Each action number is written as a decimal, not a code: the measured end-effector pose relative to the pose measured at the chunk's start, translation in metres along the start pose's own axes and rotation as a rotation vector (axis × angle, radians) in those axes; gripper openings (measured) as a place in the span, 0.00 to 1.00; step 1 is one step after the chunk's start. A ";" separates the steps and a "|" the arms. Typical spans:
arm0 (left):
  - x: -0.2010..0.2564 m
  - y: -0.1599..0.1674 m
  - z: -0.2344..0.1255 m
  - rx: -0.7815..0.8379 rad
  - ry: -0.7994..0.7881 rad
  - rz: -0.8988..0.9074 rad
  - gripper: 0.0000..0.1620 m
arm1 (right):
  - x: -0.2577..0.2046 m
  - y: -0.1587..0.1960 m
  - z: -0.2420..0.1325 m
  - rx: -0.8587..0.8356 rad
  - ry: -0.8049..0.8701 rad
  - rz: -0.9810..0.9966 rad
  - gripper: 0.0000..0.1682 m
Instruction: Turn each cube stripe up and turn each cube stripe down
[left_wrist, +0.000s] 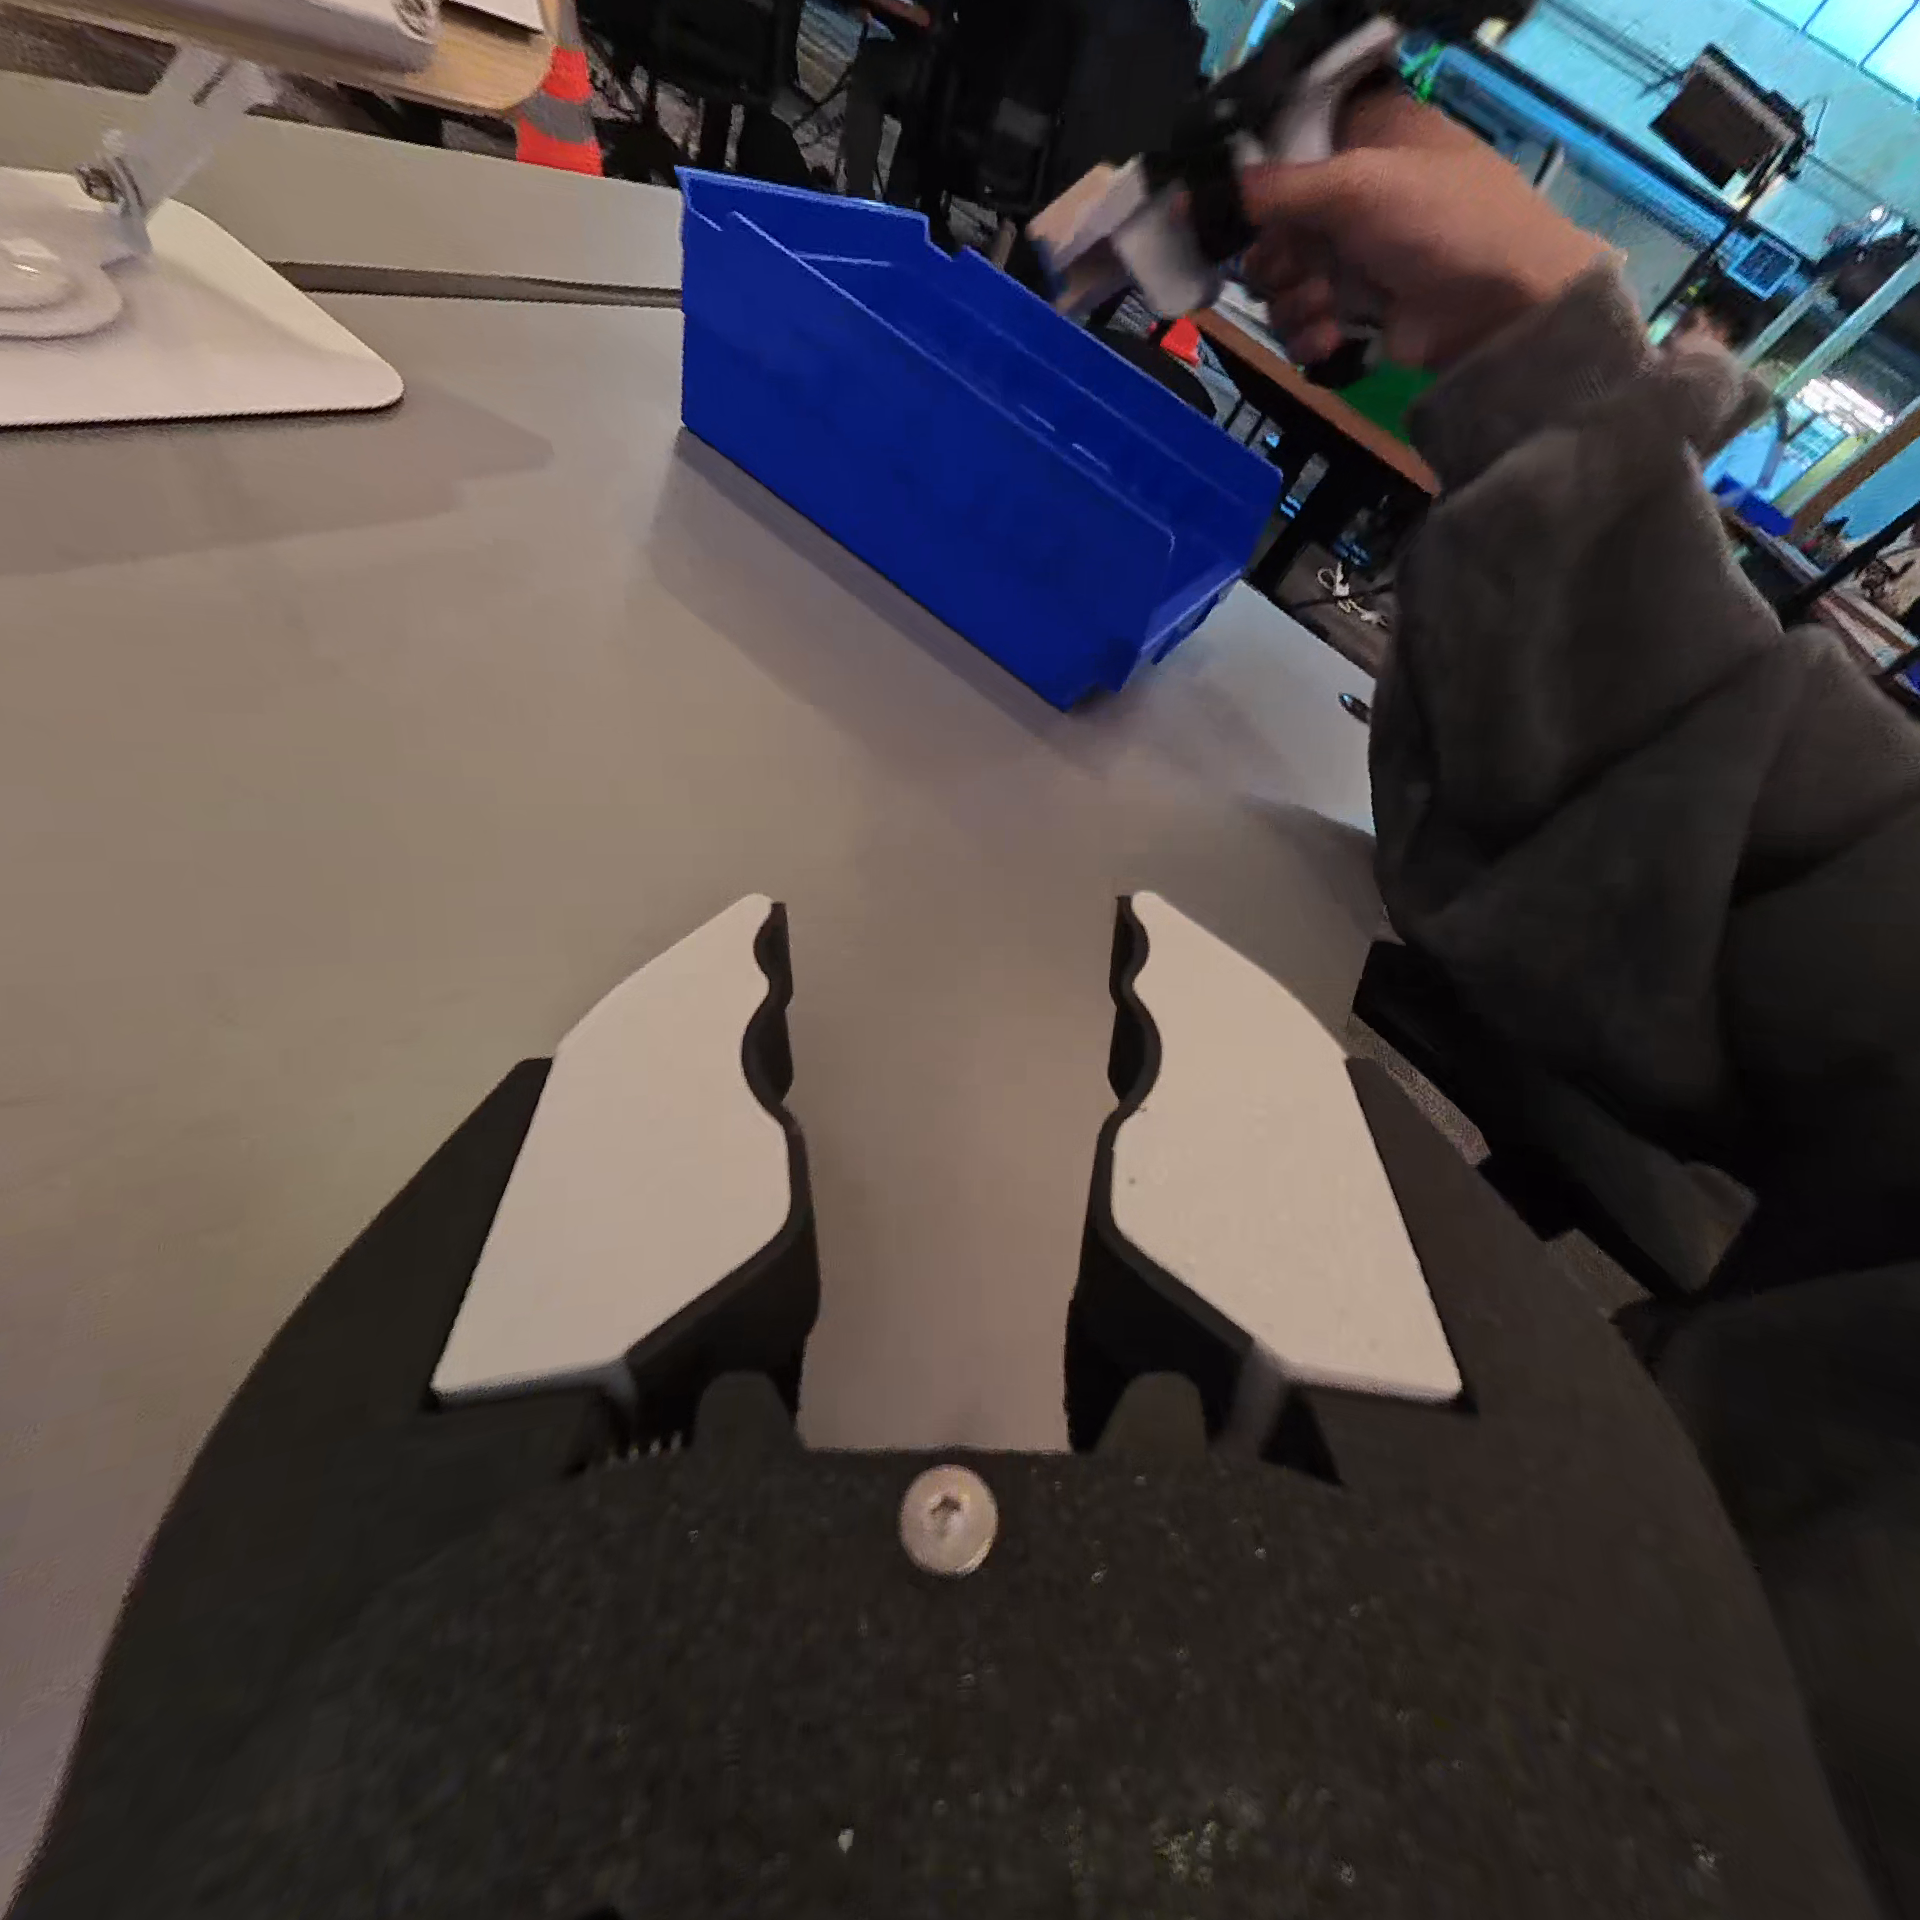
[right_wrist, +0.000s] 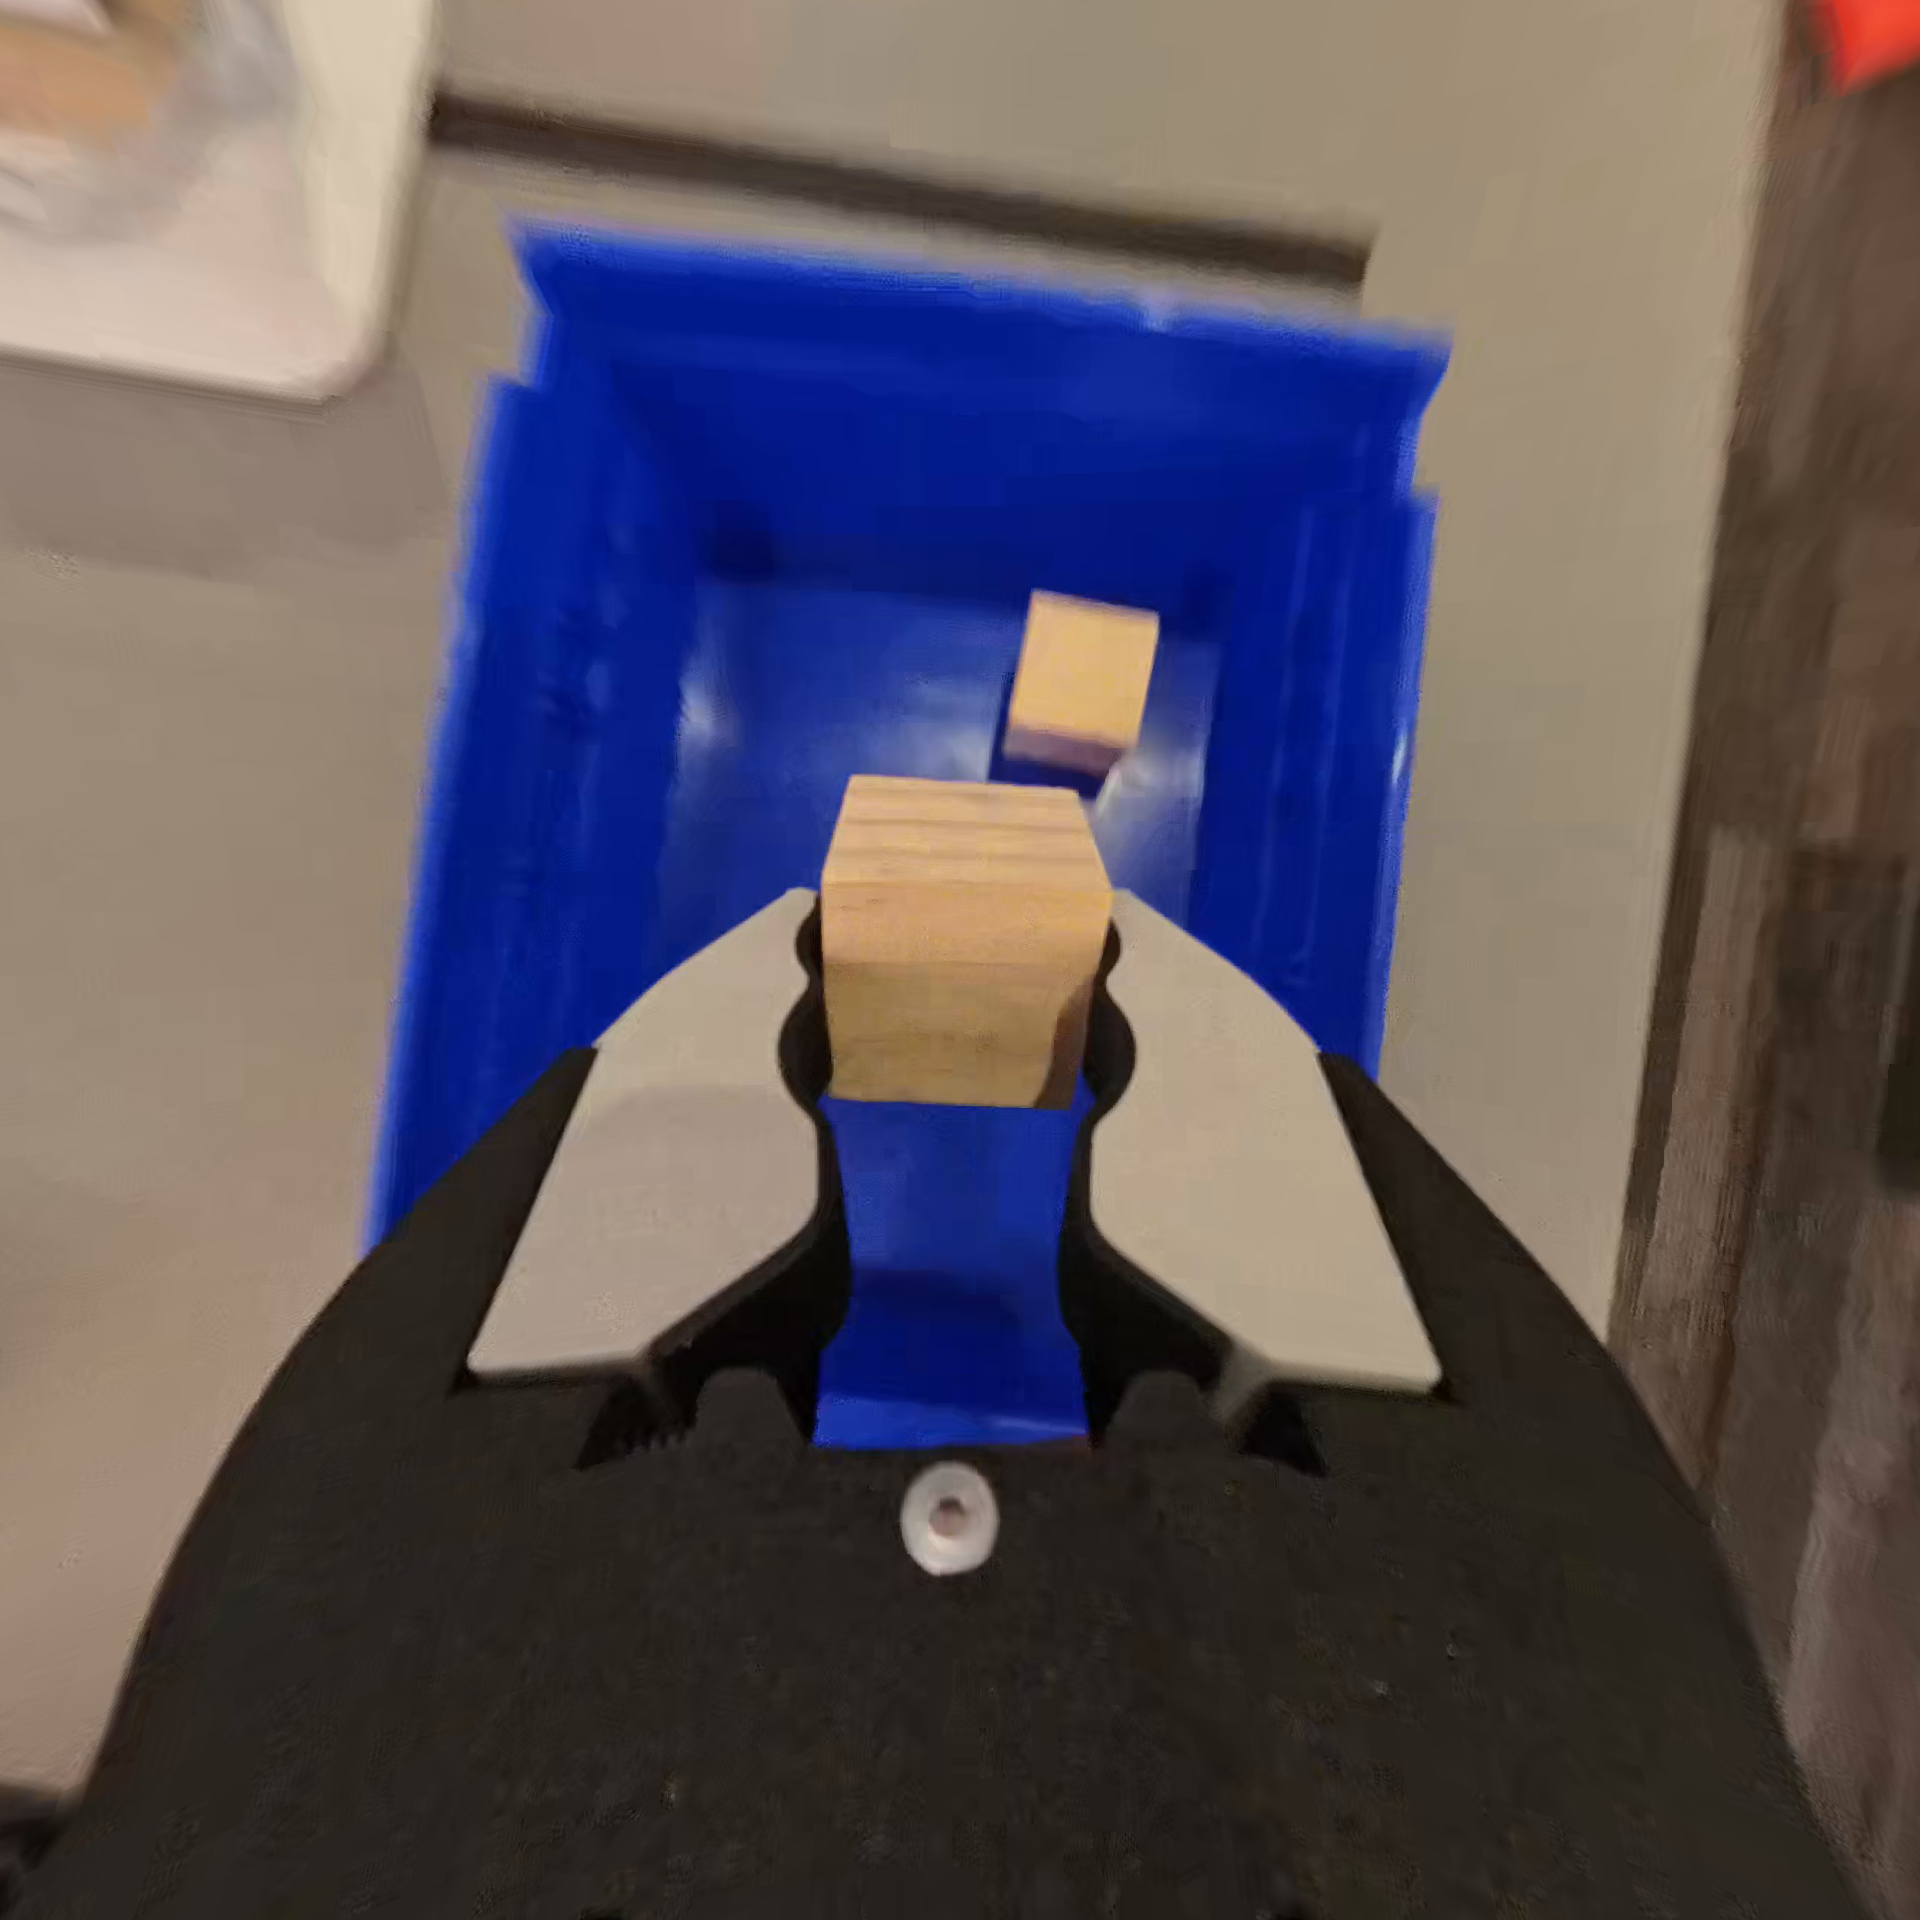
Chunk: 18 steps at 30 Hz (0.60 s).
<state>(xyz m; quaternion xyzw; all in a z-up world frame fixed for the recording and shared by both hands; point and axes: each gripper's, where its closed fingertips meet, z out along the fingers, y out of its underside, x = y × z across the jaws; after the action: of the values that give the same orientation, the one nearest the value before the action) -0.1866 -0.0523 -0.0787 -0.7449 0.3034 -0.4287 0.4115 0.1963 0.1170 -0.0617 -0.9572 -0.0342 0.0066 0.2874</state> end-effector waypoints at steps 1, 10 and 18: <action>0.002 0.001 0.001 -0.003 0.003 0.007 0.36 | 0.007 0.008 0.016 -0.084 0.000 0.024 0.28; 0.000 0.005 0.000 -0.034 -0.020 0.043 0.36 | 0.029 0.046 0.086 -0.409 0.033 0.098 0.28; -0.004 0.011 0.003 -0.061 -0.013 0.020 0.36 | 0.032 0.061 0.106 -0.455 0.031 0.113 0.28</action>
<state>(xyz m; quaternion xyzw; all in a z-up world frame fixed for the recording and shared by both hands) -0.1871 -0.0531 -0.0905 -0.7567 0.3212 -0.4103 0.3948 0.2283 0.1262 -0.1834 -0.9977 0.0232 0.0002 0.0638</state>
